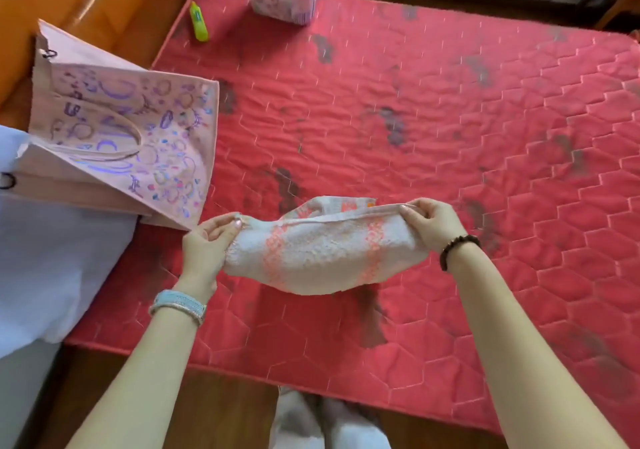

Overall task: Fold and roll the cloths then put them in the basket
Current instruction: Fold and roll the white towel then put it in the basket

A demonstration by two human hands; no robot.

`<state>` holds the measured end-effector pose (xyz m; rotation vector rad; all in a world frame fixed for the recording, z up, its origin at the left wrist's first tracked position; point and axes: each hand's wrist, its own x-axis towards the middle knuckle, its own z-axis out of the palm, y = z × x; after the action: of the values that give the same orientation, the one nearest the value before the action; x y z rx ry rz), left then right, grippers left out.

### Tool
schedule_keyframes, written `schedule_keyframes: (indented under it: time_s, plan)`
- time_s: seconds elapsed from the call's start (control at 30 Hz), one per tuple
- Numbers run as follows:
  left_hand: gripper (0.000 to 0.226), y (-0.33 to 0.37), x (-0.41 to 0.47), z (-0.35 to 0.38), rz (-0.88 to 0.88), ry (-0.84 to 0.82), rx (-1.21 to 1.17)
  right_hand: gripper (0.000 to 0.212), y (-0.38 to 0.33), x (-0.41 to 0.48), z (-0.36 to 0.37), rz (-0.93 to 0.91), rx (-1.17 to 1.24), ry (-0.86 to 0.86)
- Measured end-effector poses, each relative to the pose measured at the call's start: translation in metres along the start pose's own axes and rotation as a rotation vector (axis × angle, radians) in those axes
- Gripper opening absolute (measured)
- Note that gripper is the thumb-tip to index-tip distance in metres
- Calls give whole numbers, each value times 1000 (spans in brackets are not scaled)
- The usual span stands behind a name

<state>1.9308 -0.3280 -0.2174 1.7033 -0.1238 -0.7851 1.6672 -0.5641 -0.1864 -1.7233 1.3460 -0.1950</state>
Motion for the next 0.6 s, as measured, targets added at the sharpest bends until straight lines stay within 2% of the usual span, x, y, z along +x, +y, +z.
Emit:
schedule_keyframes:
  time_s: [0.27,0.43,0.6]
  plan:
    - [12,-136,33,15,-181,80,157,19,114,38,88,193,-102,-48]
    - [9,-194,58,23,-278,83,241,23,151,64,123,266,-152,-61]
    - [15,-220,79,32,-255,150,348,21,169,87,145,296,-212,-86]
